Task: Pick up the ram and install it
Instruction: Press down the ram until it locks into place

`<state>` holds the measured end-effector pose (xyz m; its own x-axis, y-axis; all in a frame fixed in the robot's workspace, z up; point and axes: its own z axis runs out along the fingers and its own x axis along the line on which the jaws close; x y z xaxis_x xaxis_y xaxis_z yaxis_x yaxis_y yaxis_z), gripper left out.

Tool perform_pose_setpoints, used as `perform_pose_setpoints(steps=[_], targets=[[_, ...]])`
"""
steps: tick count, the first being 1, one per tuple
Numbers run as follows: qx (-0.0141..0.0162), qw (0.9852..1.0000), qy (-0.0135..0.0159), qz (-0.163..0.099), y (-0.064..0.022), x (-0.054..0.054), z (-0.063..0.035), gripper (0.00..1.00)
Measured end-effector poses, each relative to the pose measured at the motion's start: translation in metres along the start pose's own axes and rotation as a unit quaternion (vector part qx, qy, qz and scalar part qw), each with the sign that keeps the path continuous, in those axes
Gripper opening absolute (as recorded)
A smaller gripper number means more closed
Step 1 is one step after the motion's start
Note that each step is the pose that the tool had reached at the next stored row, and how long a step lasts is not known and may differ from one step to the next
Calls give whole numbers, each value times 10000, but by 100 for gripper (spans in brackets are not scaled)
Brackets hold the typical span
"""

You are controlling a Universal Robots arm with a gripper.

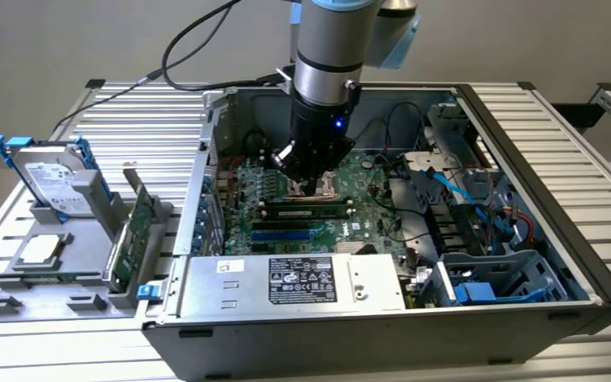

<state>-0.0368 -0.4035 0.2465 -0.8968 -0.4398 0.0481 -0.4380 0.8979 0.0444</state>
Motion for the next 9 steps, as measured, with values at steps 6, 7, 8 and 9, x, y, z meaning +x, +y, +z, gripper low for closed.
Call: perform_pose_setpoints(steps=[6,7,8,9], targets=[[-16,9990,-31,451,0,0,6,11],[-19,9986,-37,524,0,0,7,11],[-21,9982,-42,598,0,0,8,11],[-24,9977,-47,674,0,0,8,11]])
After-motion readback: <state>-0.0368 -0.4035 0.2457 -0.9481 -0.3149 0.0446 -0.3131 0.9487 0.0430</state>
